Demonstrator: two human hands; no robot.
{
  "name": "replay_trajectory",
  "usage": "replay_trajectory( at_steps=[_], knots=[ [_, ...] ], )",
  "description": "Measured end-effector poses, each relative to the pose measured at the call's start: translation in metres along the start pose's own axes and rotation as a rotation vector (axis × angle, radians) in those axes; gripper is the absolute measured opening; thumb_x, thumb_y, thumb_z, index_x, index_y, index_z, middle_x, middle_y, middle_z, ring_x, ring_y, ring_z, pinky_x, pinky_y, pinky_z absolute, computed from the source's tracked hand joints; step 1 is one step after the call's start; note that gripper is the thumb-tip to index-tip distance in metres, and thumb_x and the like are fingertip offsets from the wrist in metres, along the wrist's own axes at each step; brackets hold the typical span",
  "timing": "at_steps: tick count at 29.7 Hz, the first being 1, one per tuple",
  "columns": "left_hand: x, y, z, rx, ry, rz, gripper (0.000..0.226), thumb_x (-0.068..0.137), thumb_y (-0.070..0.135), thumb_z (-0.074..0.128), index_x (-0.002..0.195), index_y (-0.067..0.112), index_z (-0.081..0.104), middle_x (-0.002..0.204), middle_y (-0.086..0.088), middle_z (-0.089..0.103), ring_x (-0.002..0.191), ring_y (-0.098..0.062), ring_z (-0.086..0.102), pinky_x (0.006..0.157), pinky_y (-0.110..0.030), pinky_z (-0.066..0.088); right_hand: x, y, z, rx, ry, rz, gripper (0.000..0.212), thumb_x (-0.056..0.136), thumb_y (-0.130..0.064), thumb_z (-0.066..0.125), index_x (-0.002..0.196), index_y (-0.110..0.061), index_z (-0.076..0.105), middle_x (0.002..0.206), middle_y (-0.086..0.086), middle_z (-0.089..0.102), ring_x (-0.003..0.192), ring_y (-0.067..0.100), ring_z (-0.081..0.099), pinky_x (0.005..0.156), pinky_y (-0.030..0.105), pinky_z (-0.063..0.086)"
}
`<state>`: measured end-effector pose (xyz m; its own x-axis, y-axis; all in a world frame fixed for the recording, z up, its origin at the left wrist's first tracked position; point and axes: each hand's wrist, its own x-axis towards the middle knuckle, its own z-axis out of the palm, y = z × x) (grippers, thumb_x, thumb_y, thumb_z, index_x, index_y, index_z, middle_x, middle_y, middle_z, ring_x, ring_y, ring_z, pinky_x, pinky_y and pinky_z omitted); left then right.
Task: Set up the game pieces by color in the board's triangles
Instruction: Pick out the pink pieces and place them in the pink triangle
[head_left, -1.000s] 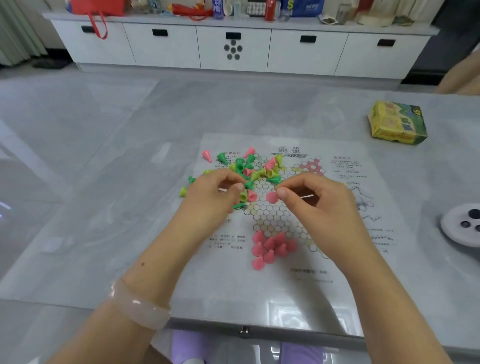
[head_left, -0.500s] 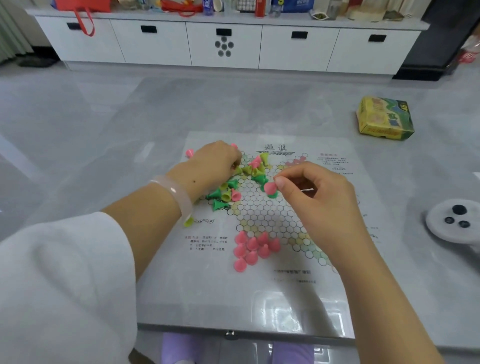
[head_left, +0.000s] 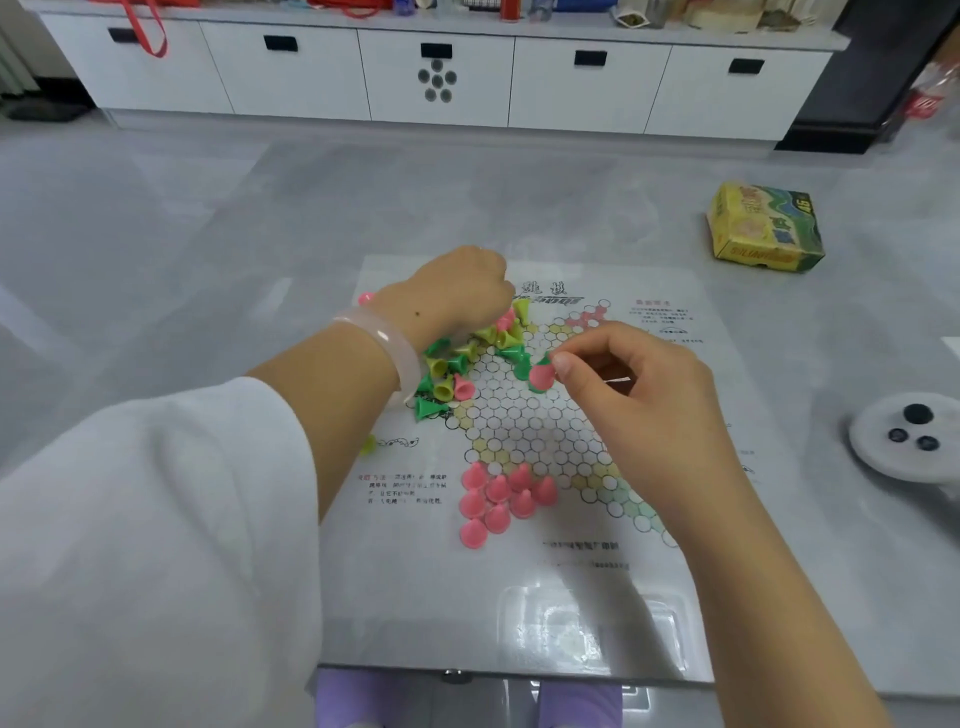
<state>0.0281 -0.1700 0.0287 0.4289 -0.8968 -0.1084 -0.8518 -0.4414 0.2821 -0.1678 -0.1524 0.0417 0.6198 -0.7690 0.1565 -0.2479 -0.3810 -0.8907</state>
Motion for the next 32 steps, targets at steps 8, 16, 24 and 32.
replay_trajectory(
  at_steps=[8,16,24,32],
  knots=[
    [0.010,-0.001,0.013,0.168,-0.094,0.052,0.034,0.097,0.041,0.032,0.102,0.011,0.046,0.095,-0.004,0.048,0.088,-0.024,0.047,0.073,-0.033,0.036,0.001,0.002,-0.002,-0.004,0.004,-0.007,0.013,0.085,-0.016,0.061,0.074,-0.020,0.068,0.070,-0.014,0.069,0.063,-0.008,0.057,0.057,0.003,0.039],
    [0.011,-0.003,0.020,0.224,-0.094,0.086,0.032,0.098,0.042,0.021,0.102,0.016,0.039,0.083,0.000,0.050,0.080,-0.022,0.048,0.067,-0.033,0.033,0.000,0.002,-0.002,-0.016,-0.006,-0.006,0.015,0.085,-0.018,0.061,0.072,-0.023,0.066,0.070,-0.015,0.069,0.064,-0.007,0.058,0.058,0.004,0.040],
    [0.007,-0.010,0.017,0.124,-0.216,0.051,0.024,0.094,0.038,0.032,0.106,0.018,0.037,0.081,-0.002,0.052,0.068,-0.017,0.045,0.057,-0.030,0.033,-0.001,0.003,-0.002,-0.014,-0.007,-0.016,0.013,0.086,-0.017,0.061,0.074,-0.020,0.067,0.069,-0.016,0.068,0.065,-0.006,0.057,0.057,0.005,0.040],
    [0.010,0.005,0.020,0.325,-0.110,0.038,0.033,0.097,0.034,0.030,0.117,0.009,0.037,0.071,0.001,0.044,0.072,-0.020,0.046,0.056,-0.029,0.031,0.000,0.004,-0.002,-0.019,-0.007,-0.029,0.014,0.086,-0.017,0.060,0.074,-0.021,0.067,0.072,-0.019,0.067,0.066,-0.005,0.058,0.058,0.006,0.042]
  ],
)
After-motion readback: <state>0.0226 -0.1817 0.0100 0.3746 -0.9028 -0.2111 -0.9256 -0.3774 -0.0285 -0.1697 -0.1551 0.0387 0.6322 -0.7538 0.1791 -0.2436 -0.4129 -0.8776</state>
